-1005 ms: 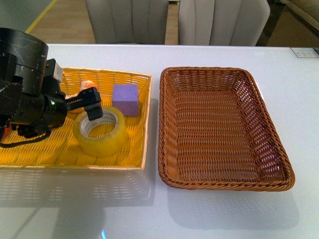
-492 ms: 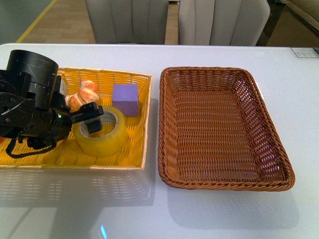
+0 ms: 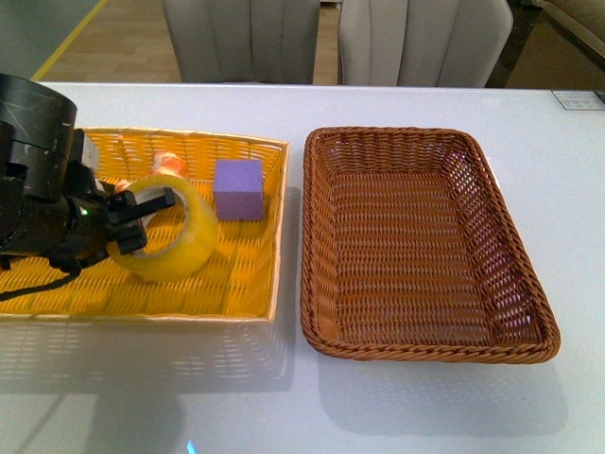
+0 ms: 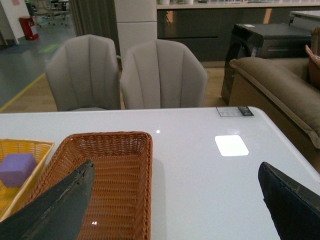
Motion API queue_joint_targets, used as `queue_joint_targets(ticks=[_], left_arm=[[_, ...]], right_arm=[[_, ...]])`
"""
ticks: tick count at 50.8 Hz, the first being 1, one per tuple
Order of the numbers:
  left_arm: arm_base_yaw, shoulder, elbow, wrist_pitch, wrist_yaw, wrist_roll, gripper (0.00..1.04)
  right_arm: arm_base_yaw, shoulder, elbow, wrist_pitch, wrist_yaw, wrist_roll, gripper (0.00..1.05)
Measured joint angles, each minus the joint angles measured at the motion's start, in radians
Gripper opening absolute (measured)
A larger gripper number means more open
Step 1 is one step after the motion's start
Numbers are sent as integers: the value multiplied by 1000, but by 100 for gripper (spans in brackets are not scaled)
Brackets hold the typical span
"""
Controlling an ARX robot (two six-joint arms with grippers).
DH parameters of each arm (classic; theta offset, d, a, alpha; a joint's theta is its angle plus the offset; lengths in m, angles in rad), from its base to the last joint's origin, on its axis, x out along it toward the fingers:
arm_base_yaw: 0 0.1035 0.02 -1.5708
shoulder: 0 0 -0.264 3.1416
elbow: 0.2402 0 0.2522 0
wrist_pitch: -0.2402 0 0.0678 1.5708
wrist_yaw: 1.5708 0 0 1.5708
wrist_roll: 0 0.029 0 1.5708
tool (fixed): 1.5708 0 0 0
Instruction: Move tape to another basket
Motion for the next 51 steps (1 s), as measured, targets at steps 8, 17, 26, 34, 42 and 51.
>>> queue_joint_targets(ticks=[8,17,26,34,42,51], left_arm=[[-18,-114,-35,-1,6,1,17],[-95,-193,19,-78,0,0,17],[-179,-176,125,-160,-27,-3,17],[-256,-124,248,-218,-31,-16,17],[-338,-31,384,-280,-30,-32,16],[-410,60,514,-333,-25,-46,16]], right_arm=[[0,0,0,0,0,0,96],[0,0,0,0,0,0,96],[0,0,0,0,0,0,96],[0,0,0,0,0,0,96],[0,0,0,0,0,0,96],[0,0,0,0,0,0,96]])
